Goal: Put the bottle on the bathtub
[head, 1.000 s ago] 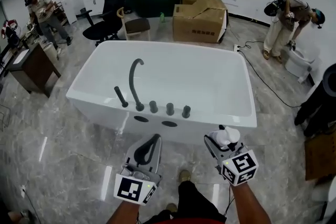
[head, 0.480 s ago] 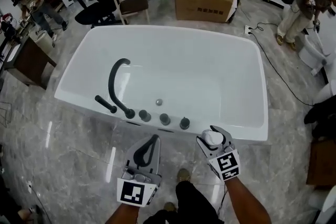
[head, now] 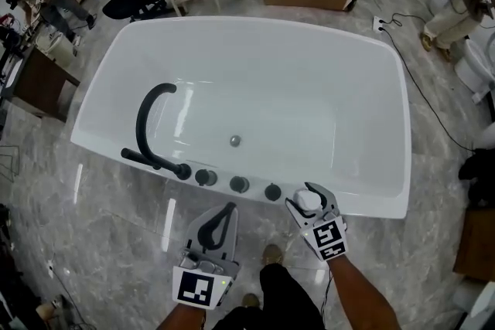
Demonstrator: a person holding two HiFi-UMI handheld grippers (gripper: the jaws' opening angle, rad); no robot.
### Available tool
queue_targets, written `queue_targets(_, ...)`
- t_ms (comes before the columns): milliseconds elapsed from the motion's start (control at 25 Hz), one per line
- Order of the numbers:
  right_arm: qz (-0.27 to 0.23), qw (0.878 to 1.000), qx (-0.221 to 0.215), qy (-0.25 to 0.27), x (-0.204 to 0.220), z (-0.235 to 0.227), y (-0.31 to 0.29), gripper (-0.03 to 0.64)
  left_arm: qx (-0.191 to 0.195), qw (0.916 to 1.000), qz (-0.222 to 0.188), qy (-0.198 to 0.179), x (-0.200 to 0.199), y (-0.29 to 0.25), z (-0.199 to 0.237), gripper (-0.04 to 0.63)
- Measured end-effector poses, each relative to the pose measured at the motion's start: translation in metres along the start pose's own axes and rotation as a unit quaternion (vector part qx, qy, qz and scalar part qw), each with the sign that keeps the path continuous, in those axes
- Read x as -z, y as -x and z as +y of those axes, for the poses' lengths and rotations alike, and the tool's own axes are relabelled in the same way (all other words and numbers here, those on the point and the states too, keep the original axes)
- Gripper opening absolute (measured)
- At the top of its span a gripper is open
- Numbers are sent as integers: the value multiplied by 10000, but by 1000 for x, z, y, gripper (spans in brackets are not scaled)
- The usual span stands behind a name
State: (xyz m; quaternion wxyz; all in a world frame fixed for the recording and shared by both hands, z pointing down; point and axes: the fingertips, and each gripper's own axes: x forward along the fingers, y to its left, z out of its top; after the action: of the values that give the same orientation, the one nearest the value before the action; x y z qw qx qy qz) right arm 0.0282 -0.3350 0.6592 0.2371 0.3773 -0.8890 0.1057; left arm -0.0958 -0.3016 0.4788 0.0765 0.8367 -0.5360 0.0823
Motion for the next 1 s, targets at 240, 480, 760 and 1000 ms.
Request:
queue_targets(240,65,9999,-82,-100,15,-9,-14,252,54,9999,82,25,6,-18,-3,12)
queue_targets(480,116,9999,-56,-82,25,-6,-21,253,100,9998,180,40,10,-19,-6,14)
queue_targets(760,18,10000,72,6,21,-6,-21,267,142,9996,241,20,13,-18,-8,12)
queue_targets(1000,-201,9997,37,148,1,-6,-19,333,209,9994,269,20,16,-18,-12,14)
